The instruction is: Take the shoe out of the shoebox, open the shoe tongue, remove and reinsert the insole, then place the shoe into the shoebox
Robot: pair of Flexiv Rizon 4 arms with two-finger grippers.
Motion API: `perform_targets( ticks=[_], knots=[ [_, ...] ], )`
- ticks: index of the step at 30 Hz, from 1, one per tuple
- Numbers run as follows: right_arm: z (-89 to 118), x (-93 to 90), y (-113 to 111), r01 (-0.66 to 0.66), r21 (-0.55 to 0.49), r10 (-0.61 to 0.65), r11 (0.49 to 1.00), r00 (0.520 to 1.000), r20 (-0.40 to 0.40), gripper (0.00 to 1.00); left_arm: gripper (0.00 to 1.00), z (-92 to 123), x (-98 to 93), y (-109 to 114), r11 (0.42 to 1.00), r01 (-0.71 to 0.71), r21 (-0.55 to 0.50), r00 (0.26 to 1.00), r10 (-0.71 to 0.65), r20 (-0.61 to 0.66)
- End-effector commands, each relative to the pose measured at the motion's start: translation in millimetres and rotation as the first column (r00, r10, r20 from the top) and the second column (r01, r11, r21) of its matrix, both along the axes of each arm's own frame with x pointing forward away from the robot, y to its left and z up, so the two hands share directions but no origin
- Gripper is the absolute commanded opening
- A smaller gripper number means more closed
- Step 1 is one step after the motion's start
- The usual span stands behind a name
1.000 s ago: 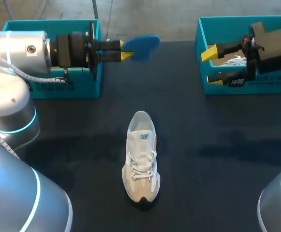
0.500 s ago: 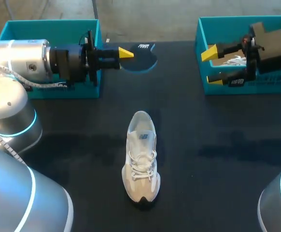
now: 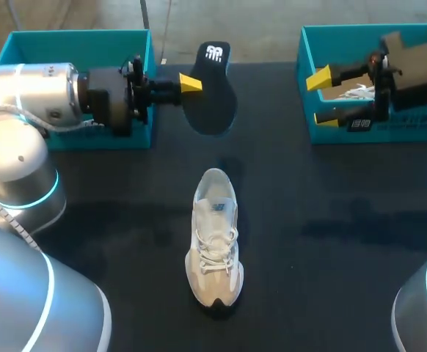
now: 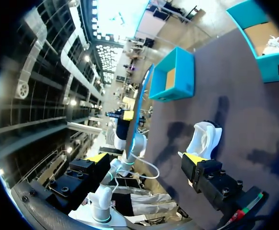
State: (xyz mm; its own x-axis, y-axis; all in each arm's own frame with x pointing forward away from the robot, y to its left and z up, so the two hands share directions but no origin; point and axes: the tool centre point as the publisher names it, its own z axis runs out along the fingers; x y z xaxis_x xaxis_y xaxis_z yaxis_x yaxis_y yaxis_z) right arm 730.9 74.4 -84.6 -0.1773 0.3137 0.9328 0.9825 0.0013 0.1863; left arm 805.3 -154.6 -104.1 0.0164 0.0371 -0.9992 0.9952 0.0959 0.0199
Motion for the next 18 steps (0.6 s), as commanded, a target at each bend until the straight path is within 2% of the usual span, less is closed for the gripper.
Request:
perform_targets(
  ticks=[1, 9, 18],
  knots=[
    [-3.7, 6.6, 11.4, 0.000, 0.009, 0.000, 1.000, 1.000, 0.001, 1.00, 0.00, -3.9, -1.9, -1.2, 1.000, -0.004, -0.007, 0.999, 0.005, 0.035],
    [-2.6, 13.5, 29.3, 0.002, 0.021, -0.002, 1.000, 1.000, -0.009, 1.00, 0.00, -0.9, 4.8, -3.7, 0.999, -0.015, -0.034, 0.996, 0.018, 0.089],
    [-3.3, 17.0, 54.3, -0.058, 0.046, 0.058, 0.997, 0.998, -0.019, 1.00, 0.00, -0.6, 8.6, -13.2, 0.999, -0.015, -0.050, 0.995, 0.020, 0.100]
  ],
)
